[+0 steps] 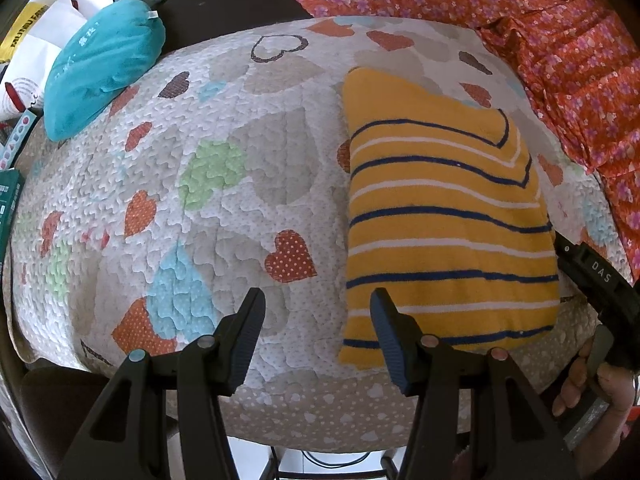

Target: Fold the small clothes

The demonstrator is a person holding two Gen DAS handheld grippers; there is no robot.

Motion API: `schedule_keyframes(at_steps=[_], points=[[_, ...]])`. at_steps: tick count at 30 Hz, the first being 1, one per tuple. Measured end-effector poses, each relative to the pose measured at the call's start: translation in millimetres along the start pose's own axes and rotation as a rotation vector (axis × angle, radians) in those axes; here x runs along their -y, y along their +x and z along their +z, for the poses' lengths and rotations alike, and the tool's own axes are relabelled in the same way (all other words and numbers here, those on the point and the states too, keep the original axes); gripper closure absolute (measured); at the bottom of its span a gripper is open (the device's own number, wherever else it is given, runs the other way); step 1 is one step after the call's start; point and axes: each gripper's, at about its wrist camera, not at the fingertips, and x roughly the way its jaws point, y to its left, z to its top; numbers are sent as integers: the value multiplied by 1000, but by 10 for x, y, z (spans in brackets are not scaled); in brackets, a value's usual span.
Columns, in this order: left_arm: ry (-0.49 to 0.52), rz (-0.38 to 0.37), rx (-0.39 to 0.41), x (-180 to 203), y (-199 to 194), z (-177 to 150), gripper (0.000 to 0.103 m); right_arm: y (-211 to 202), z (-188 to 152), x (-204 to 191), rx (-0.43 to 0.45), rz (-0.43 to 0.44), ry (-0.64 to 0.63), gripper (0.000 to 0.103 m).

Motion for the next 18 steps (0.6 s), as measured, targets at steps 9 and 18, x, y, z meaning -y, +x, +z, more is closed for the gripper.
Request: schedule_keyframes(at_steps=[9, 18], points=[[-8, -8, 7, -35, -13, 13, 49, 44, -14, 11, 0, 11, -2, 35], [-149, -130, 15, -535, 37, 387, 49, -5, 80, 67, -71, 204, 57, 26]])
